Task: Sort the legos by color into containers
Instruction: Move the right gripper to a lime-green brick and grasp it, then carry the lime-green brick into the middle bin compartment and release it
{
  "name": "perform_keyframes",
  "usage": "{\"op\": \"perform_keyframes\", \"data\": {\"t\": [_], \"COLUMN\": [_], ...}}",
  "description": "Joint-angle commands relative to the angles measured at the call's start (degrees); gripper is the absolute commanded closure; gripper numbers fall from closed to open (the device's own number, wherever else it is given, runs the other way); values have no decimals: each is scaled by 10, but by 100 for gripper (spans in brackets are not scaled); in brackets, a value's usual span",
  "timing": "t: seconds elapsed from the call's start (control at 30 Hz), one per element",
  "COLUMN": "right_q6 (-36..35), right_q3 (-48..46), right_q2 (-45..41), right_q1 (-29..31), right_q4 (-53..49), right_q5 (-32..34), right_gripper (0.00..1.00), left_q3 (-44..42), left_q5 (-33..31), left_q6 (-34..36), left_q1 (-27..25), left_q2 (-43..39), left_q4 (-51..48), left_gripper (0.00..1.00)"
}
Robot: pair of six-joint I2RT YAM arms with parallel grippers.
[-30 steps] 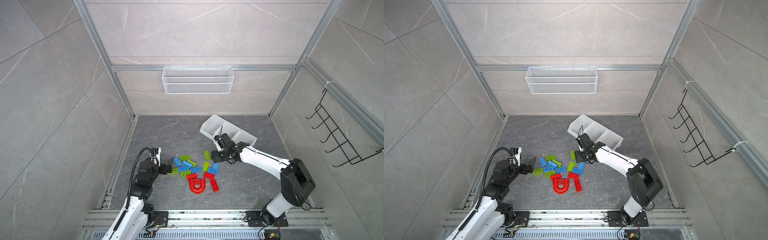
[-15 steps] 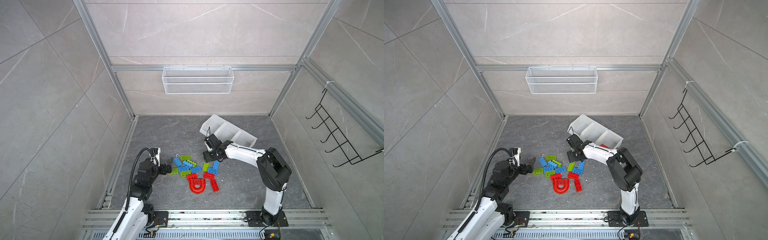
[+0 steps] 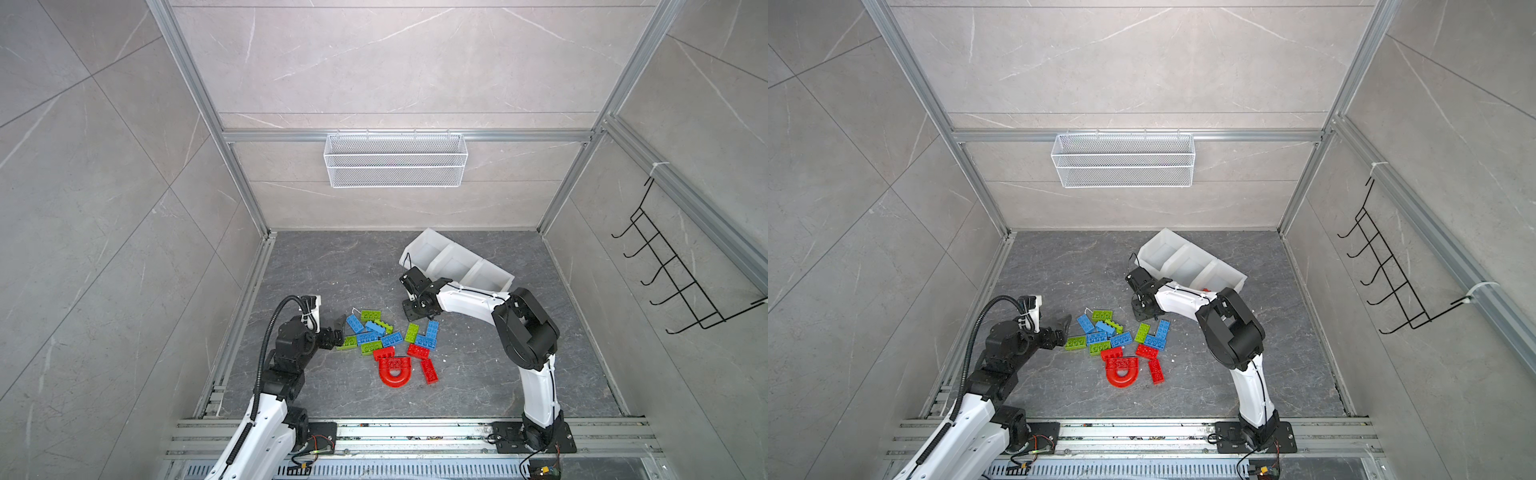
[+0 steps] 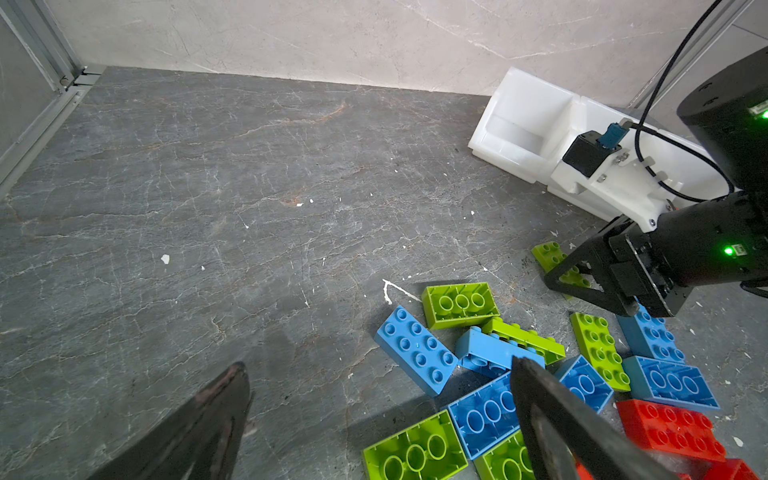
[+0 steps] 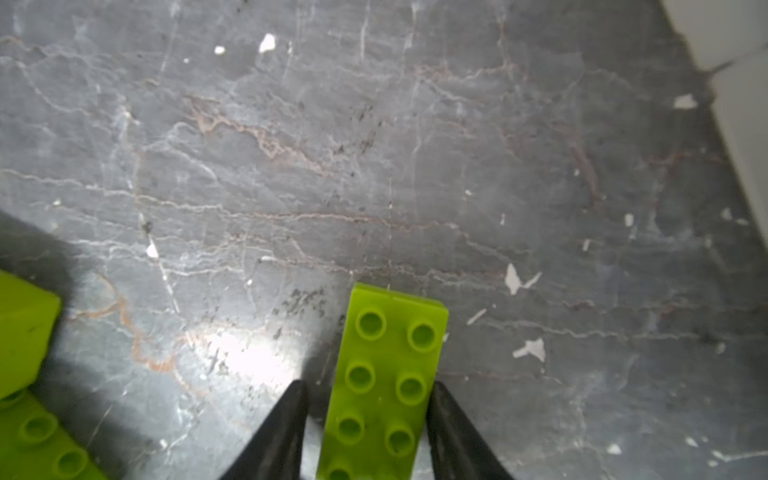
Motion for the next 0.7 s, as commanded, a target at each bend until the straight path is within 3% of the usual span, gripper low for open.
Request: {"op": "perform_keyframes", "data": {"t": [0.0, 0.27, 0.67], "right_q6": [-6, -18, -43], "right_q3": [11, -23, -40], "right_q2": [9, -86, -177], "right_q1": [3, -6, -137], "right_q4": [-27, 16, 73], "right_q5": [16, 5, -45], "right_gripper": [62, 77, 78], "left_q3": [5, 5, 1], "left_q5": [2, 2, -1], "left_q6": [-6, -6, -6], "left_q1": [-1, -2, -2], "left_q2": [-1, -2, -12], "left_q4": [9, 9, 8], "left_gripper": [0, 0, 0]}}
